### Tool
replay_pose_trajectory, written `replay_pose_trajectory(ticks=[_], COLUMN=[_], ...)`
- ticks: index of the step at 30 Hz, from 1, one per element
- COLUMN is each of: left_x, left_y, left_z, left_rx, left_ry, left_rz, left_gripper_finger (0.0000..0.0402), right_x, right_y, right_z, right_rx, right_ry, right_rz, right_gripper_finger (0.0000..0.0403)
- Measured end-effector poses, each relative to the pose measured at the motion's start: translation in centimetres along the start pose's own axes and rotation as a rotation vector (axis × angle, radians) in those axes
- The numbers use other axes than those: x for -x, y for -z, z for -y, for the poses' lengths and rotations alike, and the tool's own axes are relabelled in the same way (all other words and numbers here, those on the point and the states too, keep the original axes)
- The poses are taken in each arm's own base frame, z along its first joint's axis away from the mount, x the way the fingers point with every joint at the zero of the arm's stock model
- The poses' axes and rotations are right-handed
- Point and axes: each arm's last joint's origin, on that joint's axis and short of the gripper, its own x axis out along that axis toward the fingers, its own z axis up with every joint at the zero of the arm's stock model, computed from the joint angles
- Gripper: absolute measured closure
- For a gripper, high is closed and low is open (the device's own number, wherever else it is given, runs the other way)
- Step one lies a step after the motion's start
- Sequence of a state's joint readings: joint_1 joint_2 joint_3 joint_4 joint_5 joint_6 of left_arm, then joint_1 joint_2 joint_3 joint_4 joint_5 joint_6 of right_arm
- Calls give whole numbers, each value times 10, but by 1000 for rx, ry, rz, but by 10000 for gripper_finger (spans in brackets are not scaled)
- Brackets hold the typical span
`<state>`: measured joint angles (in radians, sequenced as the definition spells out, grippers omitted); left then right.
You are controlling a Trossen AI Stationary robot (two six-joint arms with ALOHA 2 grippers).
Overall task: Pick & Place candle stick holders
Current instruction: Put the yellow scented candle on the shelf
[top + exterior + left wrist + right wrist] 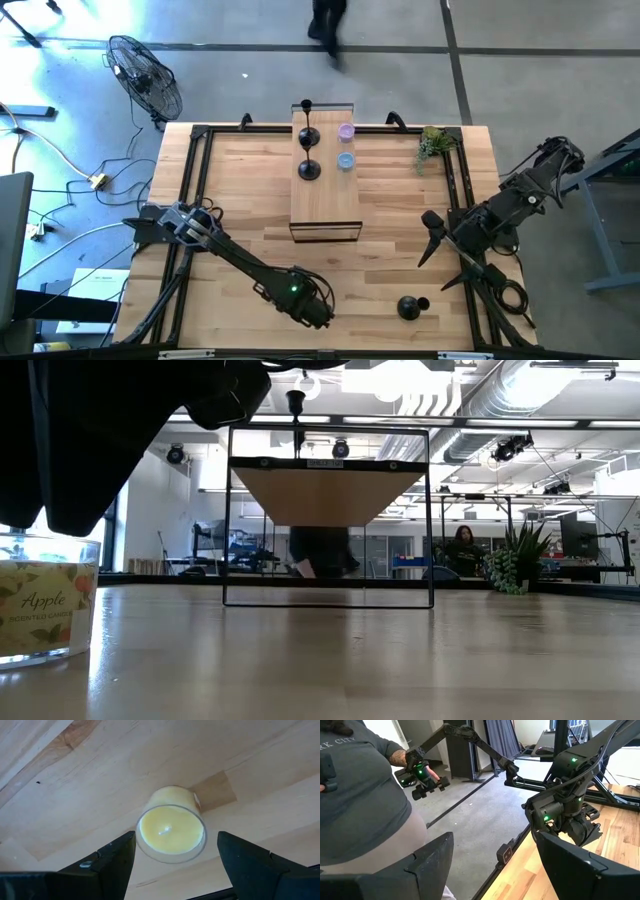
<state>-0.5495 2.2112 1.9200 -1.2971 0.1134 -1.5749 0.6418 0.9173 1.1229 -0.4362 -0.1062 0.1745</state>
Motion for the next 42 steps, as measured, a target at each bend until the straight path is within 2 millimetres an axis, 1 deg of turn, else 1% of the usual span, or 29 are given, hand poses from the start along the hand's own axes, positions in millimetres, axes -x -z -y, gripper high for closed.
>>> replay_pose_trajectory(ticks=[8,21,25,32,42], left_x=[-21,-22,-18,-3,-1], left_y=[-1,-1,-1,-1,0], left_z=[1,1,1,0,-6], left_rx=[-29,-37,-47,-56,-55], left_ry=[20,15,13,5,-55], left_rz=[-41,-38,-25,4,-6], left_gripper_finger=[128,128,128,128,128], right_x=[0,0,0,0,0], right_y=[0,0,0,-1,-2], right_z=[0,1,1,1,1], right_rx=[0,7,11,19,20], right_ry=[0,23,24,45,42], right_rz=[0,5,5,13,21], right_gripper_finger=[121,121,121,121,121])
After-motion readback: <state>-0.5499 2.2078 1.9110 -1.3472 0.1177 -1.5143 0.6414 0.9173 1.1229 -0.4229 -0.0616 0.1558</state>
